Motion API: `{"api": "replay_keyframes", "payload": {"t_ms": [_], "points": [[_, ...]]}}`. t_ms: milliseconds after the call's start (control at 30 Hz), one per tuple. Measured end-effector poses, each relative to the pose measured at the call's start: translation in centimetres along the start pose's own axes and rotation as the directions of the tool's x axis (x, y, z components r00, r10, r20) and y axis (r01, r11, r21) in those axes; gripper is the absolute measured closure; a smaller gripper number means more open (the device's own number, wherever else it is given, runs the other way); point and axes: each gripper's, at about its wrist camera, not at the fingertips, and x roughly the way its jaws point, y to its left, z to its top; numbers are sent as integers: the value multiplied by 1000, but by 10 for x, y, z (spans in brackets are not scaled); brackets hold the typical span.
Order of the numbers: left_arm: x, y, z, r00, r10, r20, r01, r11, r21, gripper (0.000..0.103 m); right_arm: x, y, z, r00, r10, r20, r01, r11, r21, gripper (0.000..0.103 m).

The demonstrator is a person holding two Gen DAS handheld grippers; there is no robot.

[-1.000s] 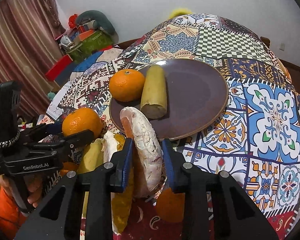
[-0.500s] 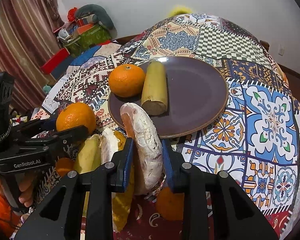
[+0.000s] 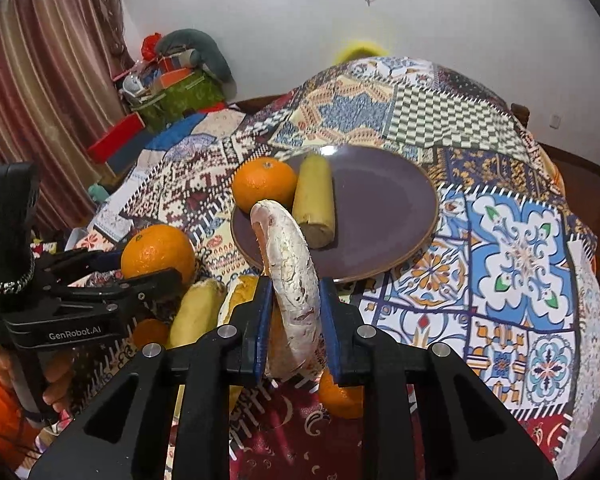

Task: Organize fruits
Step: 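Lower the orange and pomelo segment onto the plate and open both tools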

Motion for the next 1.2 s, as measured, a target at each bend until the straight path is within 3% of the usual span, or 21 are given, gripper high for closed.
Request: {"api": "replay_keyframes", "payload": {"t_ms": [567,900,1200], "points": [[-47,-27,33,990,-8,139,2,999,45,35,-53,-9,29,987,-71,143,74,997,-16,82],[-29,-50,55,989,-25,149,13,997,82,35,-58,-29,40,981,-98,170,100,995,-5,82],[14,-60,59,996,-26,85,18,996,87,35,-33,-47,48,987,-89,136,90,996,3,82]]}}
